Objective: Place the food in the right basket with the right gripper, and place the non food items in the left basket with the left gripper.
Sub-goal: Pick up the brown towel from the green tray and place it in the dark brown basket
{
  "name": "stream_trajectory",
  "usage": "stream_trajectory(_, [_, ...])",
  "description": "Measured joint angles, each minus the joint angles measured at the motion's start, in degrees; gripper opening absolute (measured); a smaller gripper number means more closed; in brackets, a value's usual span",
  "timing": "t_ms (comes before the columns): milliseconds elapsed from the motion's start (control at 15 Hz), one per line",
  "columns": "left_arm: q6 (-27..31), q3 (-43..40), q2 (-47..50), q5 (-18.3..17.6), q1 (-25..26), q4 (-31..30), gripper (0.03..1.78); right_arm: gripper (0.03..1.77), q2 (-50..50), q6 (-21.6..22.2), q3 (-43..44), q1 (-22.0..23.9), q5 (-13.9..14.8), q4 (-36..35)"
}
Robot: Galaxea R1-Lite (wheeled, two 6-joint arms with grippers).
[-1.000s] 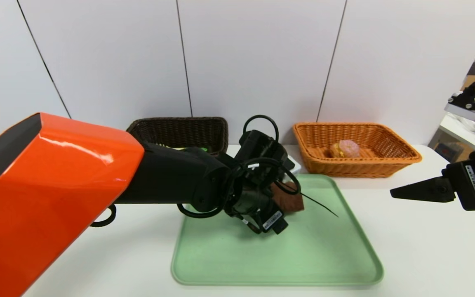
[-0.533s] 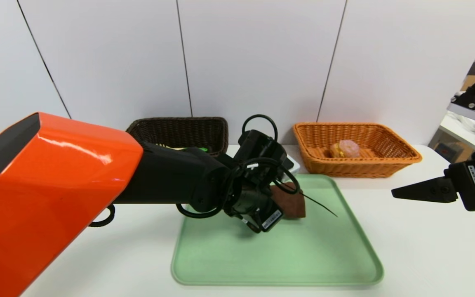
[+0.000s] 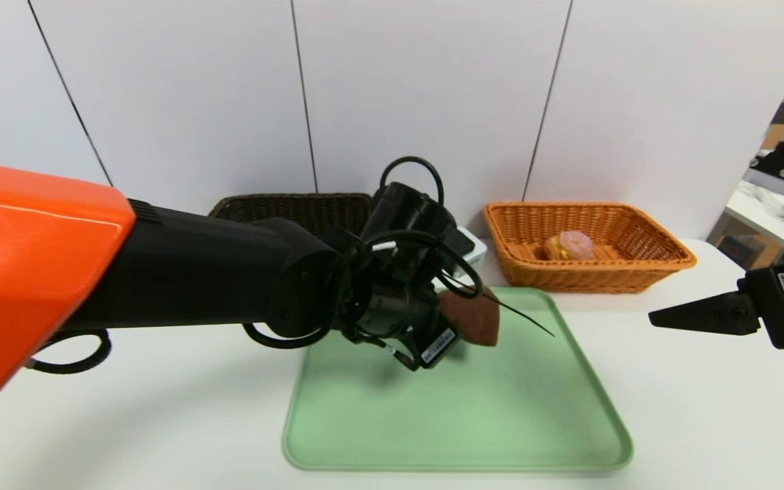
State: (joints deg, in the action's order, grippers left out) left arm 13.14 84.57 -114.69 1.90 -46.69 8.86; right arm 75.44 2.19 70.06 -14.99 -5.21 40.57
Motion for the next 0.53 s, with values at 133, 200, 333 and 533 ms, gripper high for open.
stream_trajectory(133, [0.0, -1.1, 3.3, 0.0, 2.3, 0.0, 0.34, 1.70, -0.4, 0.0, -0.3, 0.0, 0.0, 0.0])
stream_trajectory(200, [-0.1, -1.3, 5.0, 0.0, 3.7, -0.1, 0.34, 1.70, -0.7, -0.1, -0.5, 0.0, 0.0, 0.0])
stream_trajectory(333, [-0.5, -1.0, 8.5, -0.3, 6.5, -0.3, 0.34, 1.70, -1.1, -0.1, -0.7, 0.0, 0.0, 0.0])
stream_trajectory(533, [-0.7, 0.7, 12.5, -0.5, 12.1, -0.5, 0.34, 1.70, -1.6, -0.1, -1.5, 0.0, 0.0, 0.0])
